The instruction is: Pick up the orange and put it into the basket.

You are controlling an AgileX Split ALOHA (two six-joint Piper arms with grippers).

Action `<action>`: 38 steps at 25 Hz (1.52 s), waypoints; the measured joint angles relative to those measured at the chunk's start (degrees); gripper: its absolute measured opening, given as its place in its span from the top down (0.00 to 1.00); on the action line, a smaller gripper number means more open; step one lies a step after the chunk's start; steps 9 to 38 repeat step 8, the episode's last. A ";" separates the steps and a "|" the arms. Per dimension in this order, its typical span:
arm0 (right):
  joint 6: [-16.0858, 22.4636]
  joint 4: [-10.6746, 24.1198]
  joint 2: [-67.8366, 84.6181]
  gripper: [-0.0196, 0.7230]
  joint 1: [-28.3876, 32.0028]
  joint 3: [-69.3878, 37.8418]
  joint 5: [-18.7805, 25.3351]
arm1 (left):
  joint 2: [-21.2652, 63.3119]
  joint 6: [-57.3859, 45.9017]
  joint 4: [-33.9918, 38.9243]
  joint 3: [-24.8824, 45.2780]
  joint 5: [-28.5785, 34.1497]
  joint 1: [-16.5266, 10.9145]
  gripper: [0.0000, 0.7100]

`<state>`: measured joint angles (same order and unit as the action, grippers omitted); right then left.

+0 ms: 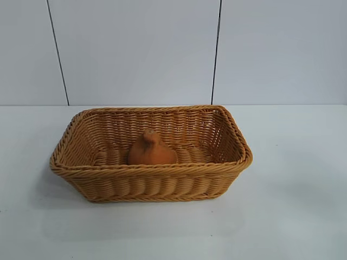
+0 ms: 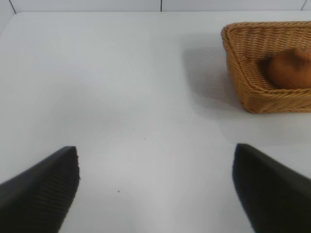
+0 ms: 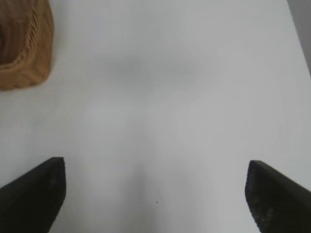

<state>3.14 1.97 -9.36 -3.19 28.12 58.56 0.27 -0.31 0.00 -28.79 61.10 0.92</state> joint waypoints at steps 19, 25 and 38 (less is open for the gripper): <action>0.00 -0.05 9.65 0.04 0.00 0.00 0.12 | 0.00 0.00 0.00 0.00 0.00 0.00 0.14; 0.00 -0.05 9.65 0.04 0.00 0.00 0.12 | 0.00 0.00 0.00 0.00 0.00 0.00 0.14; 0.00 -0.05 9.65 0.04 0.00 0.00 0.12 | 0.00 0.00 0.00 0.00 0.00 0.00 0.14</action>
